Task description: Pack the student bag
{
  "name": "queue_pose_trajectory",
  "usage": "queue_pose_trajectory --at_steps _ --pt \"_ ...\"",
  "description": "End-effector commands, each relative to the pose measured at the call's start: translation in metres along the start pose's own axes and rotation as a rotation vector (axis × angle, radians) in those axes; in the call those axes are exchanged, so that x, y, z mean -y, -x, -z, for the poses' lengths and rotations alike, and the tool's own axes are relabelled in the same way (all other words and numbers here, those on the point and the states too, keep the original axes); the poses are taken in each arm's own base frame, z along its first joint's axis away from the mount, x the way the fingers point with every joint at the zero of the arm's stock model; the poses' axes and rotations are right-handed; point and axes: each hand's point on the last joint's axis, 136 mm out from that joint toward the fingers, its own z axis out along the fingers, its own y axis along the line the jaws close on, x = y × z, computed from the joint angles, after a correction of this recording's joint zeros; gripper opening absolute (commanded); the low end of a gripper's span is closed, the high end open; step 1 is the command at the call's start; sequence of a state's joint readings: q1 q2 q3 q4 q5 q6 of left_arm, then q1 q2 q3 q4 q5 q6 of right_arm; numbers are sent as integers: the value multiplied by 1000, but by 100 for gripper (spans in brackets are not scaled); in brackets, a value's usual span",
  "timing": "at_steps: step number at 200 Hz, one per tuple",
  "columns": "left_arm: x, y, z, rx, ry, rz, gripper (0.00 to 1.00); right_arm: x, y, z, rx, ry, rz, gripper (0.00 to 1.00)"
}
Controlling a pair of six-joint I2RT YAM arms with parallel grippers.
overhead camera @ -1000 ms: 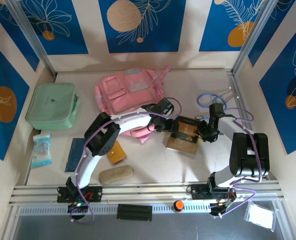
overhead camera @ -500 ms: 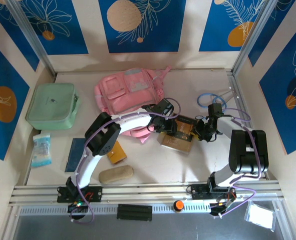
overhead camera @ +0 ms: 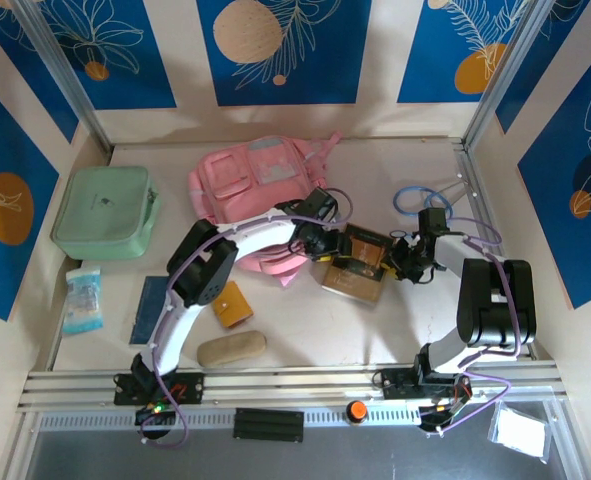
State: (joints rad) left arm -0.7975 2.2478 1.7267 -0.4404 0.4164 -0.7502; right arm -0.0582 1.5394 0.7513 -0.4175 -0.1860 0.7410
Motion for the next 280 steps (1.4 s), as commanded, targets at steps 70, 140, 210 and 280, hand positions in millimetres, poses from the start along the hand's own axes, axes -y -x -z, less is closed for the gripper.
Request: queue_pose_trajectory --at_steps 70,140,210,280 --pt "69 14 70 83 -205 -103 36 -58 -9 4 -81 302 62 21" --pt "49 17 56 71 -168 -49 36 -55 -11 -2 -95 298 49 21" --pt "15 20 72 159 -15 -32 35 -68 -18 -20 -162 270 105 21" --pt "-17 10 83 171 92 13 35 -89 -19 -43 -202 248 163 19"
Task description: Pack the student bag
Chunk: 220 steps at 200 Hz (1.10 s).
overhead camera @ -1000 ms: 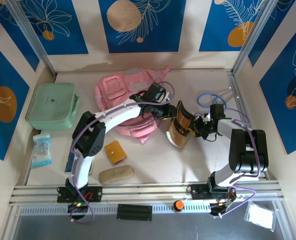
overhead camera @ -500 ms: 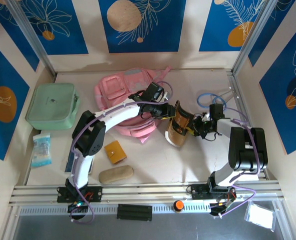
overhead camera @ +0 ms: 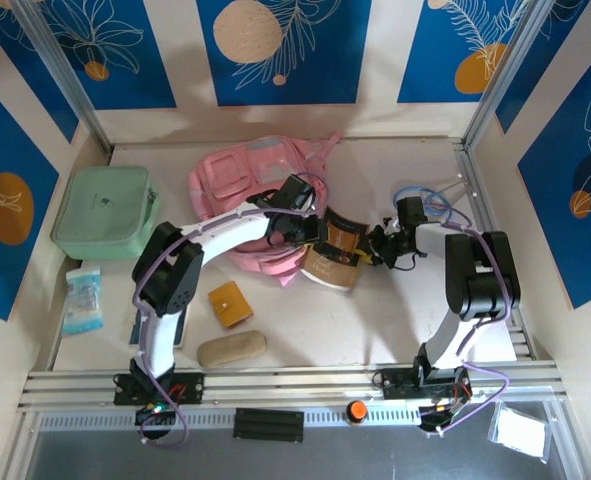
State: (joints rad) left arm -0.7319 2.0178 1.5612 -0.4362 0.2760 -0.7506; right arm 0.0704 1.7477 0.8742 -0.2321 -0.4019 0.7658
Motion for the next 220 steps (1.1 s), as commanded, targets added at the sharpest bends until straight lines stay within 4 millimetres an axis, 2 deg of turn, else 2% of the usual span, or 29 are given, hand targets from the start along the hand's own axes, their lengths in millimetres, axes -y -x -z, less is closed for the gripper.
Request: queue_pose_trajectory --at_steps 1,30,53,78,105,143,164,190,220 --pt "0 -7 10 -9 18 -14 35 -14 -4 -7 -48 43 31 19" --pt "-16 -5 14 20 110 1 34 -11 -2 -10 -39 17 28 19" --pt "-20 2 25 57 153 -24 35 -1 1 -10 -23 -42 15 17" --pt "-30 0 30 61 210 -38 35 5 0 -12 -30 -70 7 16" --pt "-41 -16 31 21 254 -30 35 6 -1 -15 -37 -72 2 16" --pt "-38 -53 43 -25 267 -35 38 5 -3 -16 -43 -76 5 16" --pt "-44 -69 47 -25 284 -12 40 6 -4 -17 -50 -82 4 16" --pt "-55 -80 37 -29 276 37 44 10 -6 -18 -55 -93 1 16" --pt "-53 -80 21 -41 245 43 48 10 -7 -19 -60 -95 -1 15"
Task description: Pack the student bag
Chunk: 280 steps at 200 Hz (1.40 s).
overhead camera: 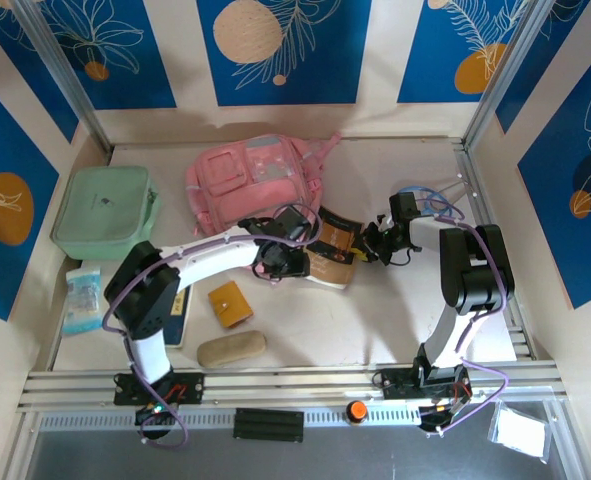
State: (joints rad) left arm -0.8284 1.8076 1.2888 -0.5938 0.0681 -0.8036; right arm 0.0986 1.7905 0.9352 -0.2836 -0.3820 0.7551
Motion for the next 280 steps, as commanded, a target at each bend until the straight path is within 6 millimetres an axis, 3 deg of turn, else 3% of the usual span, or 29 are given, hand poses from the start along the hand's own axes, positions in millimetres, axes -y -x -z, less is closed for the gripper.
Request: queue_pose_trajectory --at_steps 1,67,100,151,219,255,280 --pt "6 6 -10 13 -34 30 48 15 -8 -11 -36 -59 -13 15" --pt "25 24 -27 26 -86 11 48 12 -7 -9 -32 -56 -8 15" --pt "36 37 -21 72 -126 -15 48 12 -8 -9 -35 -54 -7 15" --pt "60 41 -7 91 -239 -101 37 14 -7 -8 -29 -63 -6 15" --pt "59 56 -7 91 -206 -129 37 14 -7 -7 -29 -63 -3 15" --pt "58 59 -4 87 -213 -116 20 7 -8 2 -5 -43 22 15" --pt "61 65 11 111 -244 -115 2 -5 -4 16 50 -1 57 16"
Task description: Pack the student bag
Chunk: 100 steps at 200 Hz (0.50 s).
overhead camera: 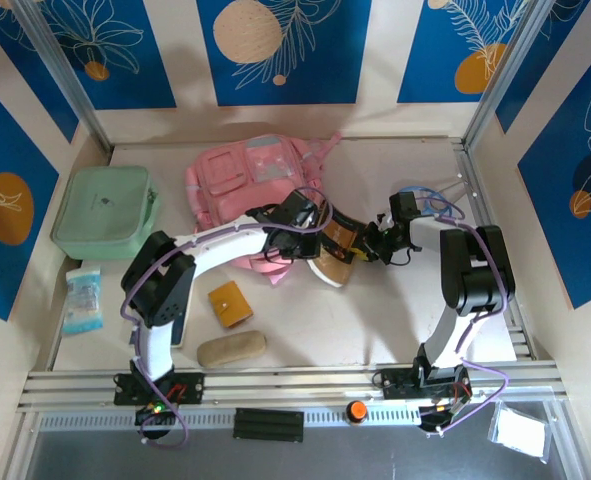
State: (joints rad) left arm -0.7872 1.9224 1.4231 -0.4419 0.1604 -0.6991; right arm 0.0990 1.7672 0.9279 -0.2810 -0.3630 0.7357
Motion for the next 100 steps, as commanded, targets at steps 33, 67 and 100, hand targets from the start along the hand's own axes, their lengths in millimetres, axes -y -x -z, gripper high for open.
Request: queue_pose_trajectory --at_steps 33,67,100 --pt "27 38 51 113 -138 -33 0 -30 -2 39 123 118 90 21" --pt "23 77 101 276 -208 2 0 -69 -5 67 190 266 159 39" --pt "4 116 146 463 -289 140 0 -107 -11 86 218 381 190 55"
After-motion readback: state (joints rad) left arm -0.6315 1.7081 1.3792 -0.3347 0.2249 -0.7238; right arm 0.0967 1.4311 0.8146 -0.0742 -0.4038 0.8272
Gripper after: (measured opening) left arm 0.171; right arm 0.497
